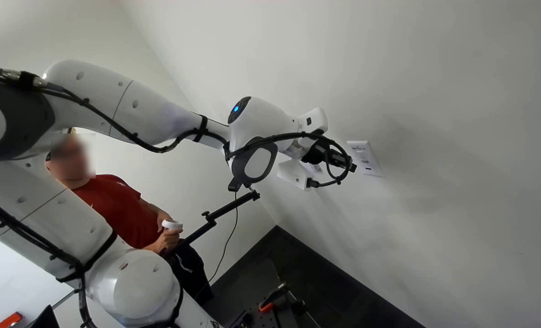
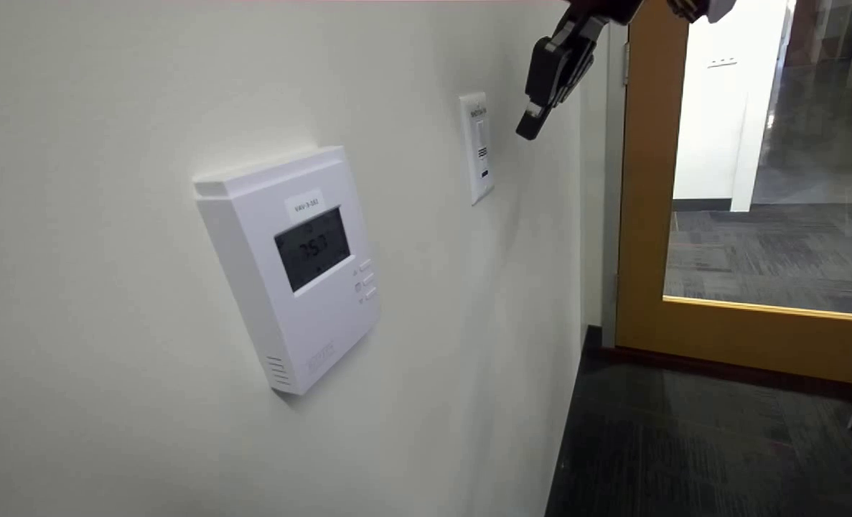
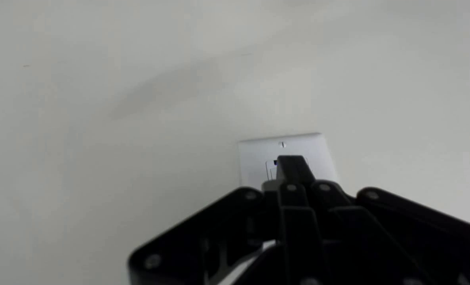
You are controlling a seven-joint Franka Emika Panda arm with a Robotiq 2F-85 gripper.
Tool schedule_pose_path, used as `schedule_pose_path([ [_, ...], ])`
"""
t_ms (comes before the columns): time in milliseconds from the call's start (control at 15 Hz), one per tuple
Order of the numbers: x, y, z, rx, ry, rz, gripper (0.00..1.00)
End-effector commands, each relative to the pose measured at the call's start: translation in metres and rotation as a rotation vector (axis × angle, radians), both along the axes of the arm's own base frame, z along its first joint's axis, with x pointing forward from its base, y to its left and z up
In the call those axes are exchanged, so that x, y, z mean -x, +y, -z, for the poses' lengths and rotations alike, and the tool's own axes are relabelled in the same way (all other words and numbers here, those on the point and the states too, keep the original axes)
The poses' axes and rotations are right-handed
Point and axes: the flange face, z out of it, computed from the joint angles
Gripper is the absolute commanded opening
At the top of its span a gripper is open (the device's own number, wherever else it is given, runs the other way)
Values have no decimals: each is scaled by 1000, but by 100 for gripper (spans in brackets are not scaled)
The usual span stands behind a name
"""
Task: Turn off the light switch
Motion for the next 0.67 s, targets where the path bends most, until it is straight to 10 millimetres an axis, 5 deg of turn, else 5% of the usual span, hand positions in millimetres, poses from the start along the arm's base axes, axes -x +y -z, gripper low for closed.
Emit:
schedule_pose_path([
  [0,-18,2,1,-5,47,14,0],
  [600,-38,4,10,-25,110,44,0],
])
